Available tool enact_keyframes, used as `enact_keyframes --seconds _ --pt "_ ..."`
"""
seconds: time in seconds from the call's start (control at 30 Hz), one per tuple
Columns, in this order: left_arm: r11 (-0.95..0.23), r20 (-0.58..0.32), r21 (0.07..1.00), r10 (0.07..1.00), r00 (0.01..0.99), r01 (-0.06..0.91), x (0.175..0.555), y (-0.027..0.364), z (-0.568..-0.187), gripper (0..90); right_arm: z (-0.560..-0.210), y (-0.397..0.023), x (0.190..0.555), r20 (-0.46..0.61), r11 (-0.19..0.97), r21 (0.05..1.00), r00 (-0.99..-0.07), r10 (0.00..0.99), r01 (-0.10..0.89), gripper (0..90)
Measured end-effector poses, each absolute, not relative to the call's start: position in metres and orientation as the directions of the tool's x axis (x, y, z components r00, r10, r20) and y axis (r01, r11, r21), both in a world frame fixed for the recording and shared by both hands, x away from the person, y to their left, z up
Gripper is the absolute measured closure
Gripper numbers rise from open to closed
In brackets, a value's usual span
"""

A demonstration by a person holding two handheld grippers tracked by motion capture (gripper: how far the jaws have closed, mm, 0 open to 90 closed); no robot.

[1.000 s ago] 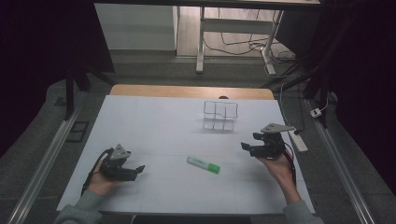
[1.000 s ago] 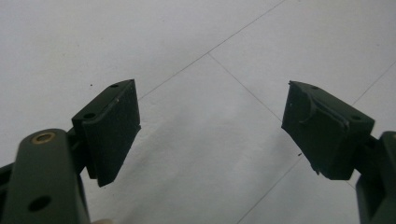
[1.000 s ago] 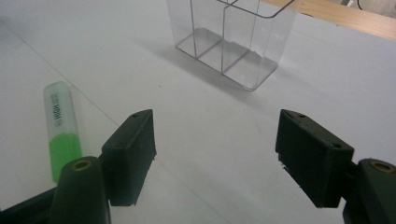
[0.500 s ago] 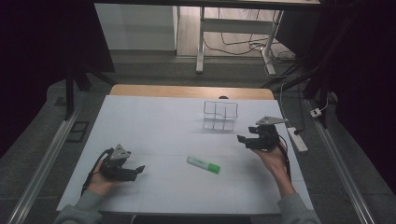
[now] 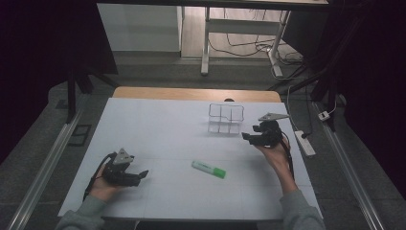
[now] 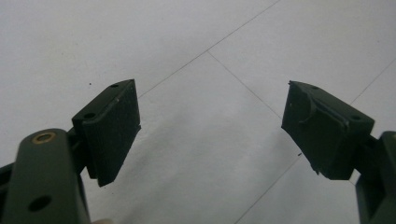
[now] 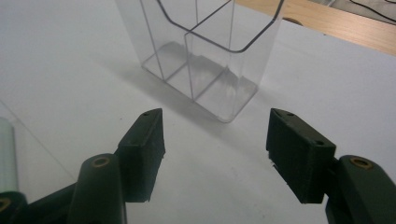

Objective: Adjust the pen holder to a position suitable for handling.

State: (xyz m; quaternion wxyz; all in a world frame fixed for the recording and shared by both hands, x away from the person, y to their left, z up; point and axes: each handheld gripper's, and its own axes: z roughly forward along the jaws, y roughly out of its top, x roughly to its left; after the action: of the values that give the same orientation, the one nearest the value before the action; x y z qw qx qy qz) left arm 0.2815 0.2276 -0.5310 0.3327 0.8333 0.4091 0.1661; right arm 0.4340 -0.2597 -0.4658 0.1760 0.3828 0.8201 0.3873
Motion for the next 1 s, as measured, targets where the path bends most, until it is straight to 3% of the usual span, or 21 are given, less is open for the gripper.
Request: enact_keyframes --seconds 0.33,0.67,0.77,0.8,0.83,1.0 --pt "-0.449 0.009 0.689 0.790 0.613 0.569 0.281 0.227 -0.531 19.3 -0.471 -0.263 0.449 0.011 0.384 0.773 -0.616 0.787 0.505 43.8" --pt "-0.453 0.016 0.692 0.788 0.615 0.562 0.281 0.227 -0.531 19.4 -0.477 -0.263 0.461 0.012 0.366 0.781 -0.599 0.801 0.506 58.7" --pt "-0.454 0.017 0.692 0.788 0.615 0.561 0.281 0.227 -0.531 19.4 -0.478 -0.262 0.464 -0.002 0.385 0.776 -0.609 0.794 0.499 71.8" --pt "-0.454 0.017 0.692 0.788 0.616 0.561 0.281 0.227 -0.531 19.4 -0.478 -0.262 0.464 -0.002 0.385 0.776 -0.609 0.794 0.499 71.8" --pt "-0.455 0.018 0.692 0.787 0.616 0.561 0.281 0.227 -0.531 19.4 -0.478 -0.262 0.466 0.000 0.385 0.776 -0.610 0.793 0.501 79.3" --pt "-0.458 0.019 0.689 0.786 0.618 0.561 0.281 0.227 -0.531 19.4 -0.480 -0.259 0.469 -0.006 0.392 0.776 -0.616 0.787 0.493 89.4"
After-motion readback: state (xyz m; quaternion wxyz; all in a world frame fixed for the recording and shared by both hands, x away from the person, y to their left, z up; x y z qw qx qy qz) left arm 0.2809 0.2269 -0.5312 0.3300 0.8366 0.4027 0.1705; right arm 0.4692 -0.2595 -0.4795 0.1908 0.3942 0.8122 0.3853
